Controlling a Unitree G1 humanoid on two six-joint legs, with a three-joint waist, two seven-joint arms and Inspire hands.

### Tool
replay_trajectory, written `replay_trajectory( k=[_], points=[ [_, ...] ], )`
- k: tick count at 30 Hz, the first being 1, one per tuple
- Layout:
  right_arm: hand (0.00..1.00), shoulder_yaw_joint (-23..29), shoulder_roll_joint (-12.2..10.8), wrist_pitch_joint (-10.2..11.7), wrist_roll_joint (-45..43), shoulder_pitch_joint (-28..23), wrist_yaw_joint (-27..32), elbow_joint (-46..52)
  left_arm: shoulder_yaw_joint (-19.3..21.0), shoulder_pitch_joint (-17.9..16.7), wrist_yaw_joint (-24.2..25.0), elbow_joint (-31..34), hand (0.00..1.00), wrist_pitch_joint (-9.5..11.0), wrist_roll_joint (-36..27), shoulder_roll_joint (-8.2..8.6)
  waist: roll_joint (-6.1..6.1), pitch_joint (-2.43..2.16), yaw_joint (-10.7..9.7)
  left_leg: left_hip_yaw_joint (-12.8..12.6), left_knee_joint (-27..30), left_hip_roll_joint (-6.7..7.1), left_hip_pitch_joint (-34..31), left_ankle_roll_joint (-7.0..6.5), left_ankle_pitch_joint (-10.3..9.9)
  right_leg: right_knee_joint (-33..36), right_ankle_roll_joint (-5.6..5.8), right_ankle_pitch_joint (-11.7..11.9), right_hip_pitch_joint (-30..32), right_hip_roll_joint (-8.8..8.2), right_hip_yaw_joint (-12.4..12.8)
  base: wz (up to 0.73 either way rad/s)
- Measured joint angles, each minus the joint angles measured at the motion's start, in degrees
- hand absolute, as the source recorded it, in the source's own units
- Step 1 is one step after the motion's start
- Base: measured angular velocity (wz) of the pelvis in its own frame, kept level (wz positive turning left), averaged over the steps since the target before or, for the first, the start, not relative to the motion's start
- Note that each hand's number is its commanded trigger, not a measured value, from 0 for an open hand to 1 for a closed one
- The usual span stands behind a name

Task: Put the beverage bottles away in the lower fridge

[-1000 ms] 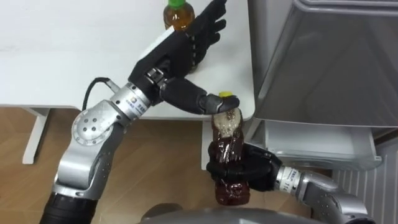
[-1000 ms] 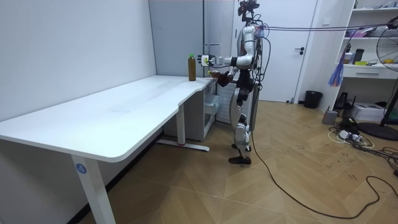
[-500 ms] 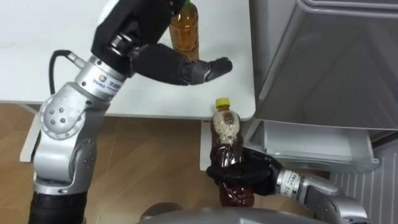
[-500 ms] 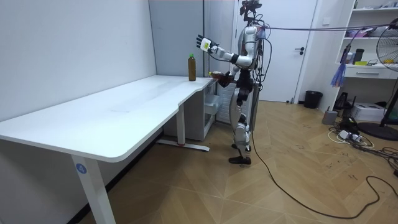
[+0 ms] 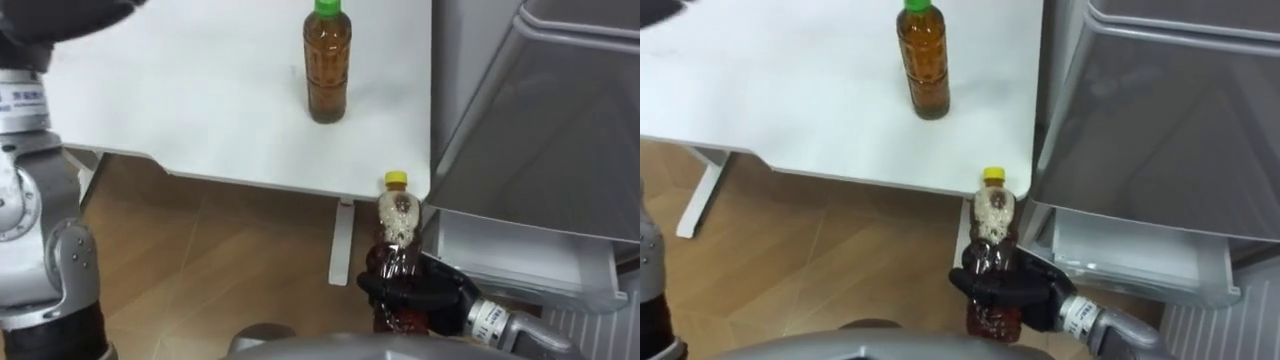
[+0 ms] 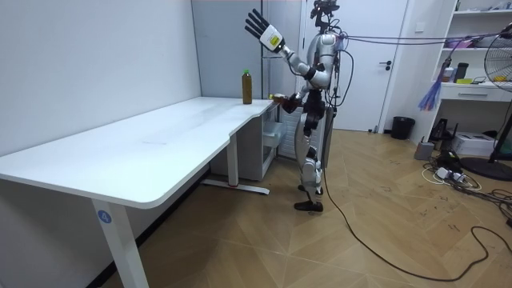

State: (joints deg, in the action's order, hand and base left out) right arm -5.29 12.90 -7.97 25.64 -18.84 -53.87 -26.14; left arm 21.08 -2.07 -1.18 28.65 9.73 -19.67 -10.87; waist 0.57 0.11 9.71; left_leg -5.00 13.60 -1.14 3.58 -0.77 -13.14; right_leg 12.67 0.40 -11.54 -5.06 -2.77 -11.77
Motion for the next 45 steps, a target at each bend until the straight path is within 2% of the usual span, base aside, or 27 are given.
replay_trajectory(
  k=[4,6,10,13,14,16,18,19,20,23,25,26,28,29,30,33,36,38,45],
  points=[
    [1.0,-0.03,0.01,0.49,-1.88,-0.54,0.0,0.07,3.04,-0.3,-5.82,0.0,0.0,1.44,0.08,-0.01,0.19,-0.13,0.61,0.65,0.06,0.06,0.22,0.0,0.0,-0.1,0.0,0.0,-0.77,0.0,-0.93,0.09],
    [1.0,0.04,-0.01,0.76,-2.91,-0.57,0.01,0.09,4.85,-0.96,-9.05,-0.55,0.0,2.23,0.71,-0.01,0.57,0.02,1.13,0.65,-0.04,0.06,0.7,0.01,0.01,-0.14,0.0,0.0,-1.31,0.0,-1.0,0.0],
    [1.0,0.11,0.14,0.82,-3.3,-0.53,0.18,0.09,5.85,-2.43,-11.98,-4.07,0.0,2.69,0.11,-0.02,1.13,0.13,1.66,0.66,-0.08,0.09,0.94,0.03,0.02,-0.18,0.02,-0.06,-1.38,-0.09,-1.18,0.0],
    [1.0,0.36,0.21,0.41,-3.0,-1.66,1.66,2.0,6.31,-6.18,-13.23,-8.71,0.0,2.77,-4.25,-0.03,1.21,-0.05,1.9,0.65,-0.1,0.14,0.94,0.05,0.03,-0.95,-0.04,-0.15,-1.6,-0.28,-1.62,0.0],
    [1.0,0.44,0.23,0.26,-3.0,-1.86,2.2,2.62,6.47,-7.54,-13.42,-12.45,0.0,2.68,-7.13,-0.03,1.24,-0.04,1.71,0.71,-0.27,0.17,0.96,0.08,0.08,-0.99,-0.03,-0.16,-1.69,-0.32,-2.55,0.03],
    [1.0,0.57,-0.05,-0.41,-2.93,-1.87,3.03,2.62,6.78,-9.13,-13.53,-19.1,0.0,1.62,-12.07,-0.04,1.02,-0.28,1.66,0.74,-0.76,0.16,1.12,0.18,0.22,-1.02,-0.03,-0.16,-1.71,-0.22,-2.5,0.0],
    [1.0,0.2,0.01,-1.02,-2.17,-1.88,4.05,2.64,6.13,-11.51,-13.92,-28.66,0.0,0.19,-21.14,-0.03,0.4,-0.47,1.73,0.56,-0.94,0.37,1.3,0.31,0.31,-1.17,-0.04,-0.15,-1.51,-0.1,-2.4,0.0],
    [1.0,0.08,0.01,-1.06,-2.17,-1.93,3.88,2.66,5.76,-12.01,-14.18,-31.17,0.0,-0.32,-22.87,-0.02,0.22,-0.42,1.76,0.54,-0.94,0.44,1.46,0.32,0.33,-1.21,-0.04,-0.16,-1.53,-0.08,-2.34,-0.04],
    [1.0,-0.2,-0.06,-1.45,-2.15,-2.06,3.82,2.67,5.01,-12.81,-14.76,-35.99,0.0,-1.69,-25.5,0.09,0.05,-0.34,1.82,0.54,-0.94,0.41,1.56,0.33,0.33,-1.21,-0.05,-0.16,-1.58,-0.06,-2.32,0.0],
    [1.0,-0.14,-1.34,-2.17,-2.43,-2.28,4.04,2.68,2.51,-13.62,-15.01,-47.31,0.0,-3.71,-27.14,0.39,-0.77,-0.09,1.74,0.69,-1.12,0.07,1.52,0.33,0.3,-1.83,-0.03,-0.07,-1.97,0.01,-2.54,0.0],
    [1.0,-0.05,-2.06,-2.59,-2.88,-2.04,4.5,2.74,0.45,-13.75,-14.96,-53.73,0.0,-4.52,-26.76,0.63,-0.76,-0.08,1.67,0.48,-1.63,0.01,1.14,0.3,0.26,-1.77,-0.01,0.09,-1.65,0.02,-2.38,-0.05],
    [1.0,-0.18,-2.1,-2.95,-2.99,-1.59,4.51,2.74,-1.26,-13.88,-14.62,-57.9,0.0,-4.93,-25.6,0.63,-0.6,-0.07,1.76,0.43,-1.69,0.01,1.04,0.29,0.26,-1.77,0.01,0.2,-1.72,0.06,-2.2,-0.07],
    [1.0,-0.31,-1.86,-3.24,-2.94,-1.32,4.48,2.75,-4.07,-15.15,-12.94,-62.02,0.0,-5.72,-25.61,0.52,-0.46,-0.06,1.8,0.42,-1.63,-0.01,0.79,0.28,0.25,-1.78,-0.01,0.25,-1.54,0.12,-1.98,-0.02],
    [1.0,-0.3,-1.57,-3.24,-2.88,-1.25,4.39,2.74,-5.72,-15.12,-10.85,-66.68,0.0,-5.93,-25.64,0.38,-0.23,-0.04,1.73,0.37,-1.6,0.0,0.63,0.28,0.26,-1.86,-0.02,0.27,-1.38,0.11,-2.06,0.0],
    [1.0,-0.3,-1.41,-3.24,-2.89,-1.22,4.19,2.73,-6.63,-14.91,-8.95,-71.95,0.0,-6.73,-25.65,0.38,0.0,-0.05,1.64,0.07,-1.62,0.01,0.63,0.29,0.27,-1.89,-0.02,0.27,-1.2,0.06,-2.19,0.0],
    [1.0,-0.28,-1.42,-3.26,-3.31,-0.84,3.33,2.61,-6.85,-15.4,-4.63,-82.18,0.0,-9.25,-25.69,0.68,0.01,-0.07,1.28,-0.97,-1.83,-0.16,0.39,0.33,0.26,-2.05,-0.08,0.23,-0.42,0.02,-1.12,-0.13],
    [1.0,-0.23,-0.8,-3.42,-3.46,-0.39,2.09,2.57,-7.47,-16.48,-0.41,-87.13,0.0,-11.33,-24.85,0.81,-0.18,-0.02,0.42,-0.66,-1.82,-0.11,-0.22,0.32,0.29,-2.11,-0.07,0.24,0.09,-0.04,-1.11,0.03],
    [1.0,-0.24,-0.56,-3.41,-3.45,-0.36,1.73,2.52,-8.39,-16.63,1.38,-88.28,0.0,-12.01,-23.11,0.81,-0.18,-0.01,-0.14,-0.33,-1.83,0.04,-0.4,0.31,0.3,-2.19,-0.04,0.22,0.03,-0.08,-1.43,0.1],
    [1.0,-0.31,-0.73,-2.05,-3.49,1.0,0.59,-0.03,-15.46,-12.61,7.03,-92.01,0.0,-12.44,-7.56,0.75,-1.08,0.24,-3.3,-0.61,-1.79,0.45,-1.01,0.18,0.4,-2.11,0.1,0.14,0.4,-0.15,-2.27,0.05]
  ],
)
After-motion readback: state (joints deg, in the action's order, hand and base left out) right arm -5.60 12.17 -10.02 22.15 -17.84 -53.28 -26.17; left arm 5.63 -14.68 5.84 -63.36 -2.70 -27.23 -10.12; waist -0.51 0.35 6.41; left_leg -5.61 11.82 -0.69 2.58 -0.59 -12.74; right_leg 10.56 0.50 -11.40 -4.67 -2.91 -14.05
